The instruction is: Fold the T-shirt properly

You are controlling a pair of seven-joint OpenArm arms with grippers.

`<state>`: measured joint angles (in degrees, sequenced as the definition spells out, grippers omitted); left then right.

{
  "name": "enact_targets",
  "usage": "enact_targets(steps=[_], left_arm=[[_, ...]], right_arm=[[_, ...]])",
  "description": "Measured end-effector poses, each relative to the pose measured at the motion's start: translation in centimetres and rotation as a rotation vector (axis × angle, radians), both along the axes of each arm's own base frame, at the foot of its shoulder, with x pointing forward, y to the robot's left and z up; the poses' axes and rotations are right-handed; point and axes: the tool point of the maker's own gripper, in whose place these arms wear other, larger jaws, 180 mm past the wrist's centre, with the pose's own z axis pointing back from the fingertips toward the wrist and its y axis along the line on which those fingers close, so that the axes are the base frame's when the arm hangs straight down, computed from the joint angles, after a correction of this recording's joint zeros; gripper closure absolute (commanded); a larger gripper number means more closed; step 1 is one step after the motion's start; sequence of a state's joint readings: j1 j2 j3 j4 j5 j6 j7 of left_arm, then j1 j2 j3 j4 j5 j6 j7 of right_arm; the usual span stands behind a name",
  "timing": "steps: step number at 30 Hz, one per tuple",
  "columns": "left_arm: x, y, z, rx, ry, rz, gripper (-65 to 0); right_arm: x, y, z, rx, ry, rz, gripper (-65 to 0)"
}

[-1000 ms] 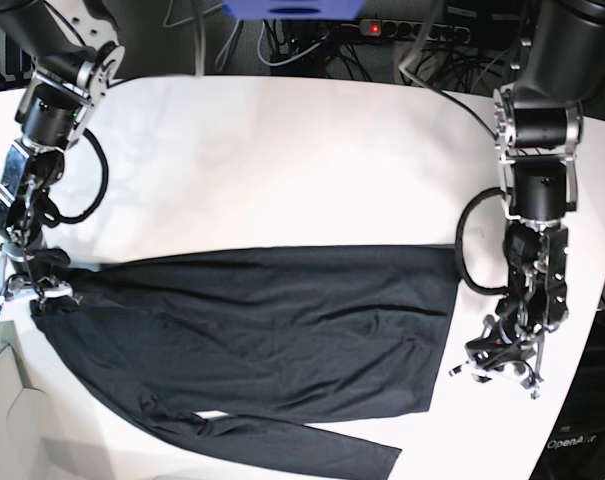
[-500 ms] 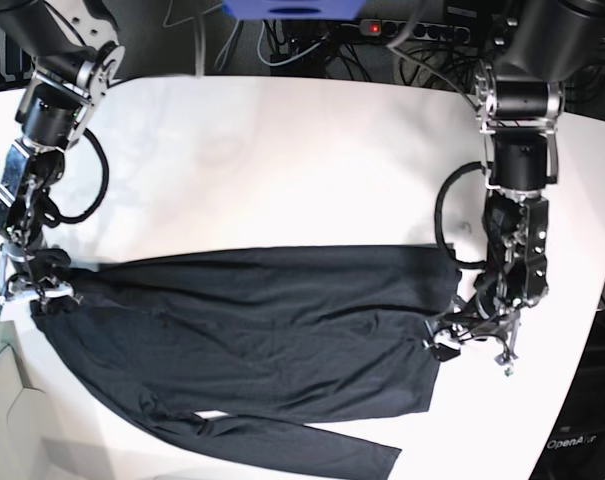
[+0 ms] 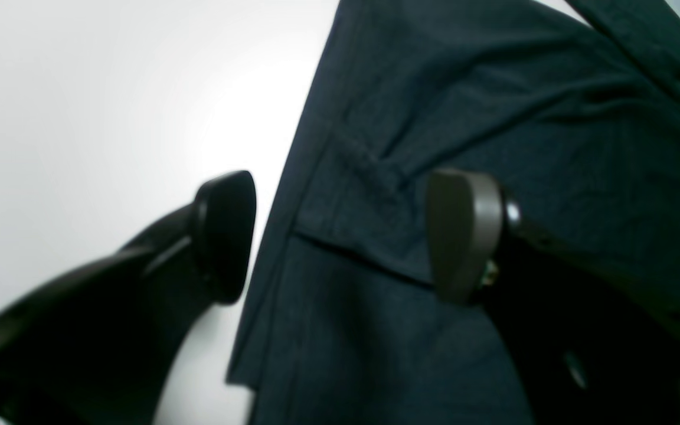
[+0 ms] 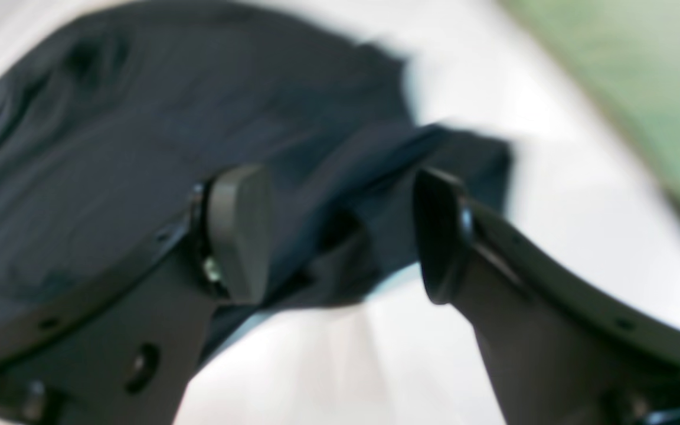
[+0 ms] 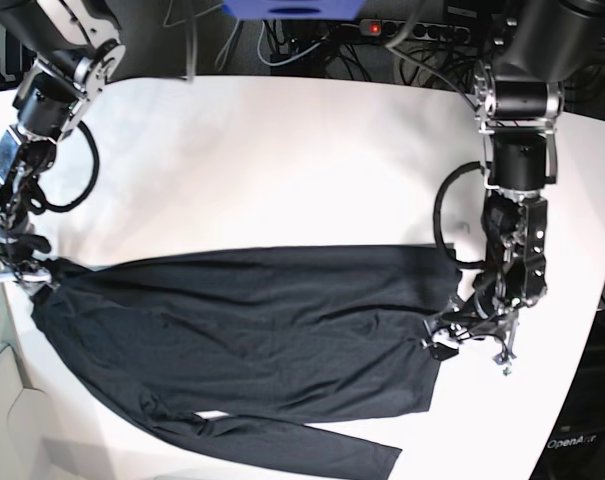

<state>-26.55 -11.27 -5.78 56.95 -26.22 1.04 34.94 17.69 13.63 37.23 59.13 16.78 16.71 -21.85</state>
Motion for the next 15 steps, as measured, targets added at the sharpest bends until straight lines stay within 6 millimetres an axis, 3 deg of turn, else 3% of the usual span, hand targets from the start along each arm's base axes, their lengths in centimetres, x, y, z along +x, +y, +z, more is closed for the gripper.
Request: enact_targets(steps=[3, 10, 15], left_arm=[[-0.3, -0.1, -0.4, -0.002, 0.007, 0.000, -43.3], [-0.9, -1.5, -1.5, -0.022, 0.023, -0.013, -43.3], [-1.8, -2.6, -2.8, -0.004, 0.051, -0.047, -43.3]], right_arm=[[-0.1, -0.3, 0.1, -0.004, 0.002, -0.003, -38.4], [0.3, 1.4, -0.7, 0.027, 0.003, 0.014, -38.2], [1.2, 3.1, -0.8, 0.007, 0.016, 0.072, -33.4]])
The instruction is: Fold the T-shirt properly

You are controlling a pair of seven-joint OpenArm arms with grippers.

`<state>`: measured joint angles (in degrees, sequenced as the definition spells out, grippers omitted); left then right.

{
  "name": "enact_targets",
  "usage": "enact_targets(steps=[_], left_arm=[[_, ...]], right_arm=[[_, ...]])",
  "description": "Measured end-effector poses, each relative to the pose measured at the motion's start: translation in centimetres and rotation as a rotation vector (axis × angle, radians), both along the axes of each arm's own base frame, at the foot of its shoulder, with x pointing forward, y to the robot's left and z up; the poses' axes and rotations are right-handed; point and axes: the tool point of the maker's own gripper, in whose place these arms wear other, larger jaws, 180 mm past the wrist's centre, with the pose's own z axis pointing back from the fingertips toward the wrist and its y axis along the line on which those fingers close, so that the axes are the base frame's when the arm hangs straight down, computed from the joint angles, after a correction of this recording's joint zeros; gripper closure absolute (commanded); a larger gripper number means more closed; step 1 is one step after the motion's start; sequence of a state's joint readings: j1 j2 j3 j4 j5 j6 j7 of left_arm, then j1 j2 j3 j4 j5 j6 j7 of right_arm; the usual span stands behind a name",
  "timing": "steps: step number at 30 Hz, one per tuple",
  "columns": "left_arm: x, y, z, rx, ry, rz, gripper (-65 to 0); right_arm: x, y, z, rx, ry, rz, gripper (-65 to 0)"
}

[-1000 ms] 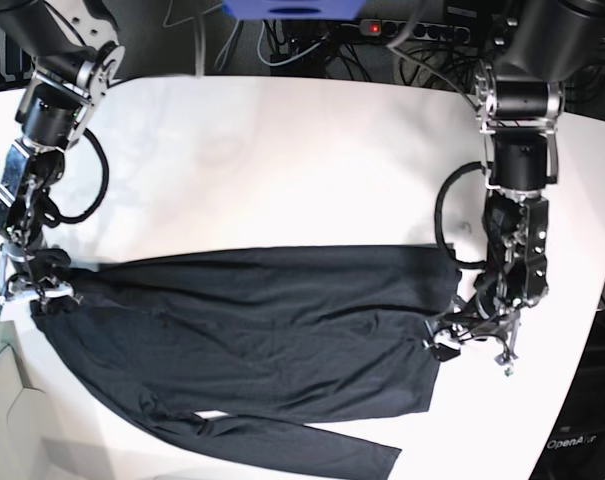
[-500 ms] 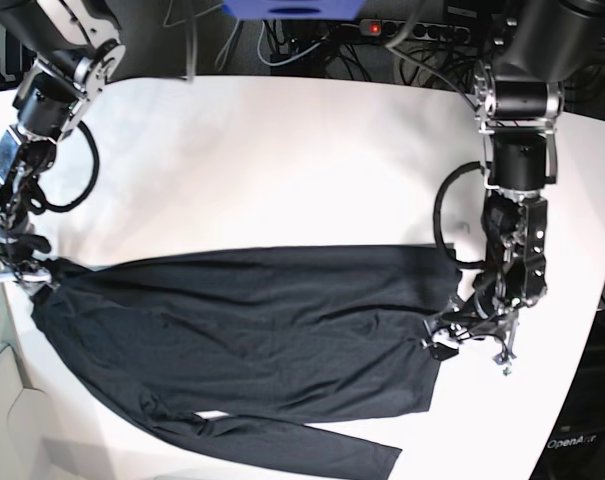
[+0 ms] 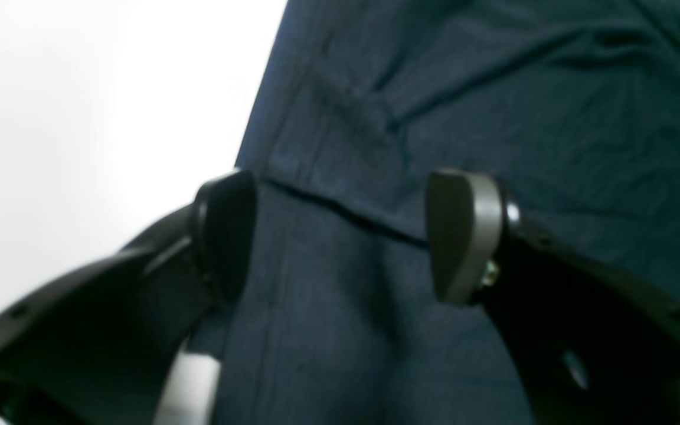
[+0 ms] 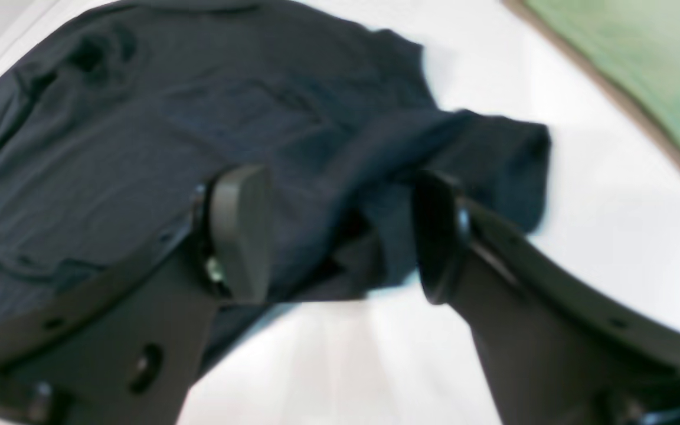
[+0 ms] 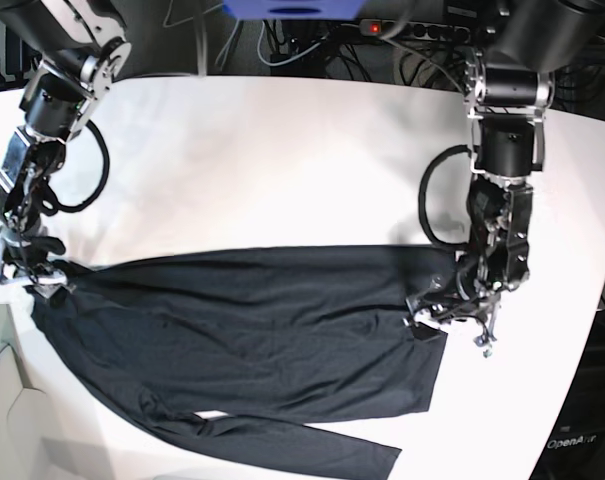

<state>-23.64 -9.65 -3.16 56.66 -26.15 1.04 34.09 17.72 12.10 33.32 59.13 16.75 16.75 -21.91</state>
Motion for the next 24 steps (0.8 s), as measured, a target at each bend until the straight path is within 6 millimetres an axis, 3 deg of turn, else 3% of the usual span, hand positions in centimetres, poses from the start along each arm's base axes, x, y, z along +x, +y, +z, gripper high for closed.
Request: enact_targets(steps=[4, 10, 14, 18, 24], left_arm=[[-0.7, -0.9, -0.9, 0.011, 0.001, -0.024, -43.3], [-1.5, 0.0, -2.9, 0.033, 0.012, -0.005, -43.1], [-1.8, 1.9, -3.8, 0.044, 0.013, 0.006, -43.1], [-2.0, 3.5, -4.2, 0.071, -0.010, 0.030, -43.1], [-2.7, 6.4, -4.5, 0.122, -0.005, 0.059, -43.1]], right_arm=[[0.2, 0.4, -0.1, 0.006, 0.001, 0.007, -31.4], [0.1, 0.0, 0.1, 0.000, -0.001, 0.001, -31.3], [-0.1, -0.8, 0.5, -0.022, 0.006, 0.001, -31.3], [0.4, -1.7, 3.0, -0.066, -0.056, -0.010, -31.4], [0.2, -1.0, 2.8, -0.061, -0.047, 0.000, -31.4]])
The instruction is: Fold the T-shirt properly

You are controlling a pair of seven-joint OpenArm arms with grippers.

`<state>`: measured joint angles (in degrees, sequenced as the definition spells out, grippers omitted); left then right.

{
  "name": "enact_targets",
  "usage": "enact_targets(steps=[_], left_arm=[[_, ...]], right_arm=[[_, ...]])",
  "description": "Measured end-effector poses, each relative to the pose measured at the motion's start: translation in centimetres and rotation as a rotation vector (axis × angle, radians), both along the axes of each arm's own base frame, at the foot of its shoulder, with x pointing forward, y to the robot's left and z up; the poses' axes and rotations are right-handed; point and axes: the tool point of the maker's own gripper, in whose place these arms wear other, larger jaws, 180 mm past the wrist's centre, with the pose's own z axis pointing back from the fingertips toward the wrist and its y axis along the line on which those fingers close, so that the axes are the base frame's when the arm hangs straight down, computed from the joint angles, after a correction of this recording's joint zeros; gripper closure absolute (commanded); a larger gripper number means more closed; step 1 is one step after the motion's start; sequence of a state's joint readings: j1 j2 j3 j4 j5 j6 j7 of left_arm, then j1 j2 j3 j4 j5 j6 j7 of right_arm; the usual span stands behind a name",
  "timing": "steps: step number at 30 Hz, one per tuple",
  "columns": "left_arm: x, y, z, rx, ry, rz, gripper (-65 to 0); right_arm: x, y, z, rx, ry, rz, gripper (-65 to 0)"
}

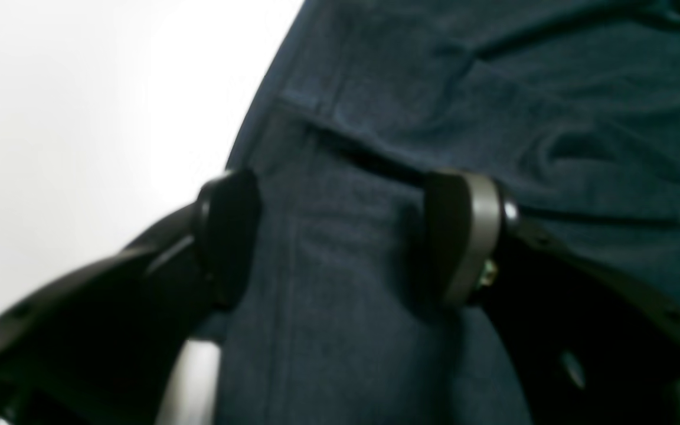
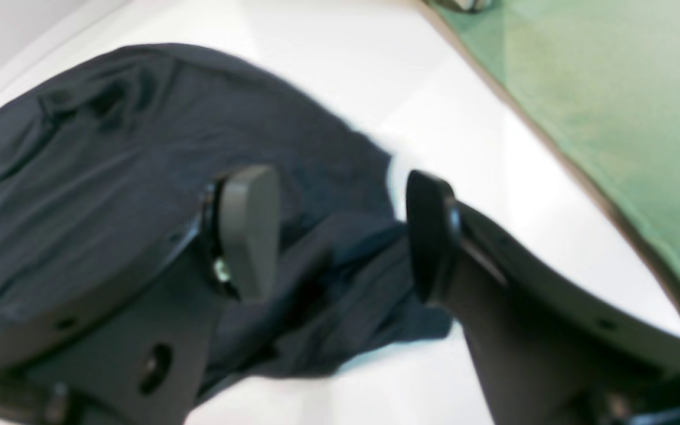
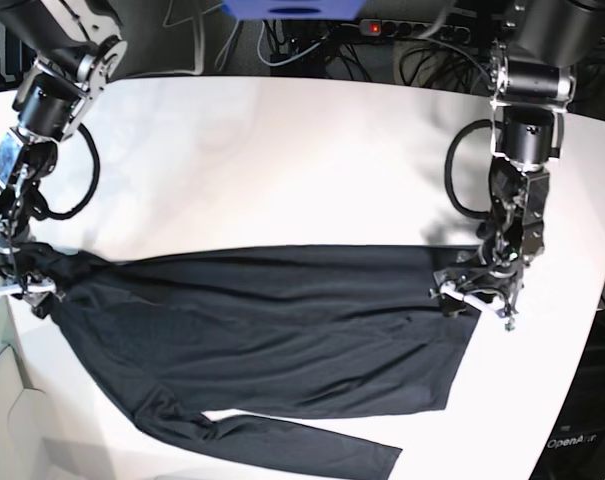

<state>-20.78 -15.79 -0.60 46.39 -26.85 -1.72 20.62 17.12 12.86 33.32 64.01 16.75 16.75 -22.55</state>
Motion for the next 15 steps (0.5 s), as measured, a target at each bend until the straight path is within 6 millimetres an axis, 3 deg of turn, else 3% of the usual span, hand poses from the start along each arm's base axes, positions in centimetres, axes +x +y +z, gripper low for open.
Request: enact_targets(steps=[5, 9, 15], left_arm=[[-0.5, 2.0, 0.0, 0.036, 0.015, 0.015, -43.1], [-0.9, 3.3, 0.1, 0.061, 0.025, 0.022, -43.1], [-1.3, 5.1, 0.2, 0.093, 0.040, 0.044, -43.1]], right_arm=[[-1.8, 1.2, -2.6, 0.027, 0.048, 0.003, -31.4], [-3.5, 3.9, -4.4, 0.050, 0.075, 0.029, -31.5], [-4.0, 5.7, -2.9, 0.019, 0.031, 0.055, -31.6]])
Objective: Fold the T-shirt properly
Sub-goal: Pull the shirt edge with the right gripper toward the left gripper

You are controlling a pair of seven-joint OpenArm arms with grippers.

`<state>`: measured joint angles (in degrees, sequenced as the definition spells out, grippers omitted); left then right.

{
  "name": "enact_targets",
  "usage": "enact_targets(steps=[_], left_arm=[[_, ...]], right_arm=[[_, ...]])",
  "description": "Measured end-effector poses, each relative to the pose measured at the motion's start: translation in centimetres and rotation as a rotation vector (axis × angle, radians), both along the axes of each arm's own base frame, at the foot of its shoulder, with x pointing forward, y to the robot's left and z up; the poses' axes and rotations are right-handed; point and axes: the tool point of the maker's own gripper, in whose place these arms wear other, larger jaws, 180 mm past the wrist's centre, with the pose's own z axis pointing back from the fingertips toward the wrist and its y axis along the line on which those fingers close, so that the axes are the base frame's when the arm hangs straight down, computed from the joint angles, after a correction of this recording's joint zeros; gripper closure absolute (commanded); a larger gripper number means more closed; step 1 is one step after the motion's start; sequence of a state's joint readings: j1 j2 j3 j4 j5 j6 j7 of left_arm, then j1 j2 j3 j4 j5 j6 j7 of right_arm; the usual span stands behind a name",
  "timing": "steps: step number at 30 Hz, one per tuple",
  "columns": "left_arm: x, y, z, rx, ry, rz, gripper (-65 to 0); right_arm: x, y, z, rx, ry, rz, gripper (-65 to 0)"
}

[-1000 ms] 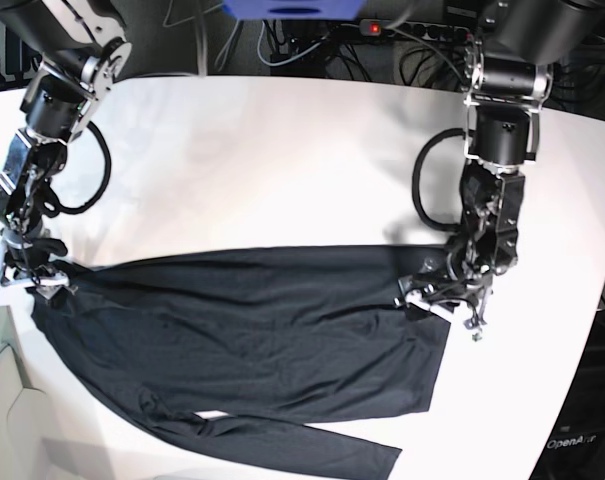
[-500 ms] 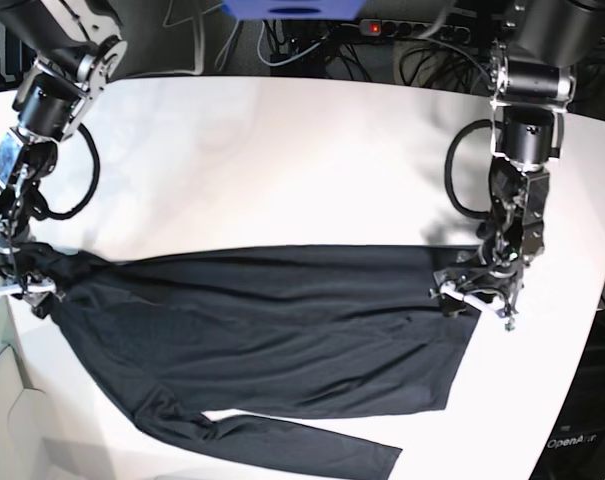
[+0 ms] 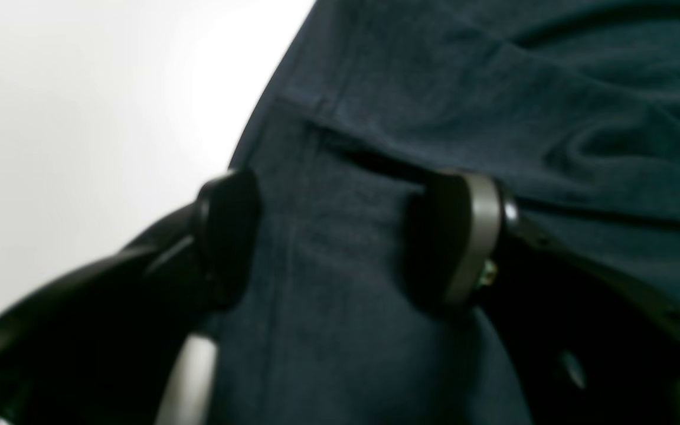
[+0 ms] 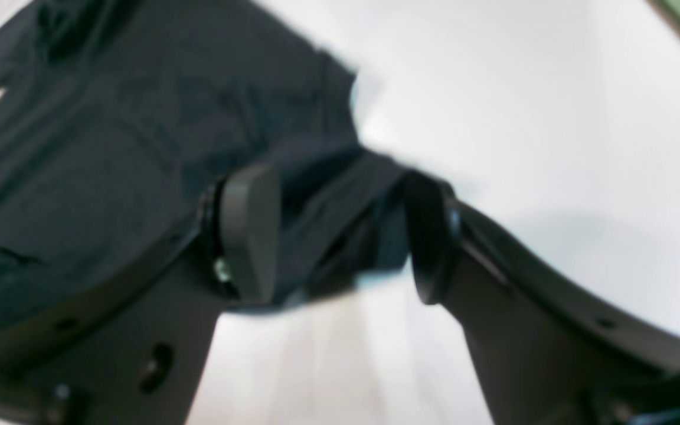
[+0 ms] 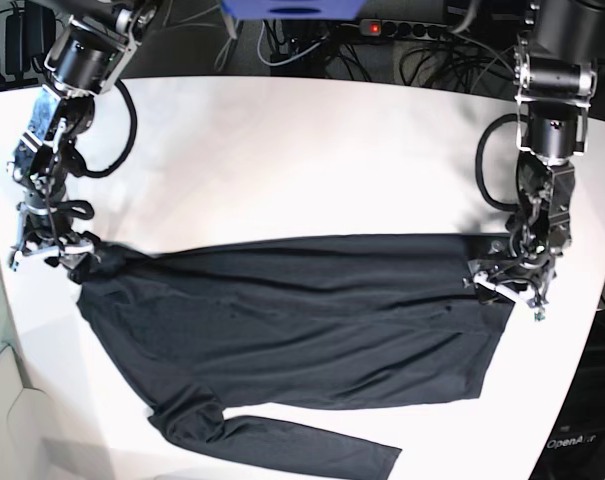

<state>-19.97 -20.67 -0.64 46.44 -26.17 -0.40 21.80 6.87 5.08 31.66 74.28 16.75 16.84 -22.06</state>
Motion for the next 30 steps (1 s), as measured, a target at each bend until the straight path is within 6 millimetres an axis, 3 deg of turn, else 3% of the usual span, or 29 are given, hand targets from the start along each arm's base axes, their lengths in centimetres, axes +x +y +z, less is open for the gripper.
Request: enact_targets(steps=[7, 12, 22, 30], left_arm=[[0.0, 0.0, 0.0, 0.001, 0.001, 0.002, -43.1], [0.0, 0.0, 0.0, 0.000, 0.002, 0.002, -43.1], [0.1, 0.0, 0.1, -0.001, 0.003, 0.002, -43.1], [0.1, -0.1, 0.0, -0.001, 0.004, 0.001, -43.1]], right_arm=[[0.0, 1.0, 0.0, 0.017, -0.002, 0.008, -31.7], [-0.3, 3.8, -1.7, 0.090, 0.049, 0.034, -31.5], [1.4, 6.5, -0.9, 0.087, 0.024, 0.102, -31.5], [2.2, 6.6, -0.2, 0.087, 0.004, 0.106, -31.4]])
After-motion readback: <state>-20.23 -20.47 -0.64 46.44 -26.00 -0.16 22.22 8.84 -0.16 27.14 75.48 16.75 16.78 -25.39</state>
